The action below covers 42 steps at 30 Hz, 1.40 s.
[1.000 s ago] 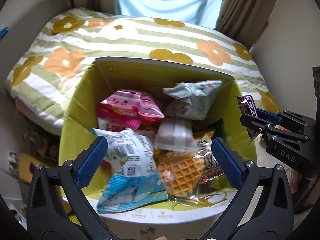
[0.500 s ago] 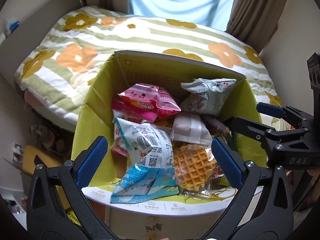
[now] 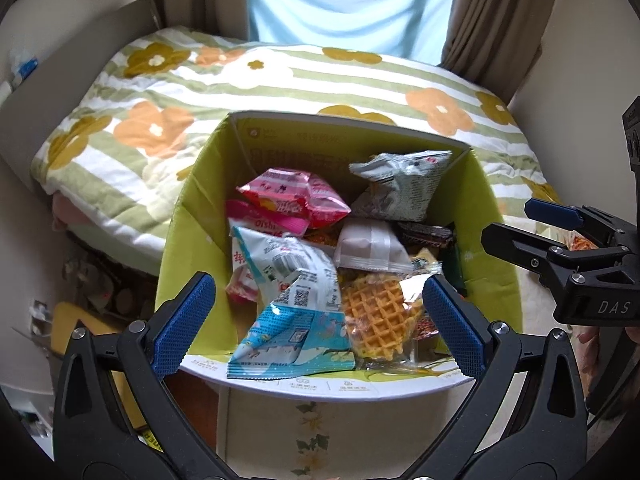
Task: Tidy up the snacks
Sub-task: 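Open the right gripper over the box and withdraw toward the chip bags, then grasp the cream chip bag with the left gripper while the right grasps the yellow cheese-fries bag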
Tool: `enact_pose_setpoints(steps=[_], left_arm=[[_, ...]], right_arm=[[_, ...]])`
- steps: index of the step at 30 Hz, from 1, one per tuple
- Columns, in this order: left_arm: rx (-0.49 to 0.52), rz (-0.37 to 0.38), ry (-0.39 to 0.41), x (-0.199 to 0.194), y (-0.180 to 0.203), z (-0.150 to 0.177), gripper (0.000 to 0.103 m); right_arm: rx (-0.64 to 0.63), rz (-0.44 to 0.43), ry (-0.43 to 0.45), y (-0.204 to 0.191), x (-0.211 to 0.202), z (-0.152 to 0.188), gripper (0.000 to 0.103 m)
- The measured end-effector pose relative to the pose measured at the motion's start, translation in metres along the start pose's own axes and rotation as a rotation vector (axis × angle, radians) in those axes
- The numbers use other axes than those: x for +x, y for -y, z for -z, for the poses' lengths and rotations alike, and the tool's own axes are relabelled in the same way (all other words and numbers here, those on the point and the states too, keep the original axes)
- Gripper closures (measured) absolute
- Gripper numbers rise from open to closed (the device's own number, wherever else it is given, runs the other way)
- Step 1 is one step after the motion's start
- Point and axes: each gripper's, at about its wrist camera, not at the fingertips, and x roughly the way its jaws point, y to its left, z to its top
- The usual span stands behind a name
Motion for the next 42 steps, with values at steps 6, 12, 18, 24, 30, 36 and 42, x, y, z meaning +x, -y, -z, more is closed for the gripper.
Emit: enact_pose_setpoints(steps=[6, 12, 18, 24, 30, 36, 42], left_arm=[[0.093, 0.057, 0.040, -0.012, 0.031, -0.012, 0.000], [0.186, 0.138, 0.057, -0.013, 0.085, -0.024, 0.000], [0.274, 0.198, 0.038, 0.000, 0.159, -0.028, 0.000], [0.313, 0.230, 0.002, 0.022, 0.236, -0.029, 0.000], [0.354, 0.257, -0.067, 0.060, 0.309, -0.027, 0.000], [0.390, 0.279, -0.138, 0.103, 0.370, -0.021, 0.000], [0.416, 0.294, -0.232, 0.155, 0.418, -0.010, 0.000]], right_arm=[[0.072, 0.063, 0.074, 0.021, -0.039, 0.007, 0.011], [0.159, 0.159, 0.131, 0.065, -0.082, 0.024, 0.011], [0.240, 0.273, 0.157, 0.127, -0.117, 0.051, 0.010], [0.265, 0.337, 0.156, 0.195, -0.140, 0.079, 0.000], [0.178, 0.406, 0.079, 0.257, -0.146, 0.103, 0.000], [0.077, 0.409, -0.023, 0.305, -0.131, 0.125, 0.000], [-0.013, 0.393, -0.061, 0.329, -0.108, 0.139, 0.000]])
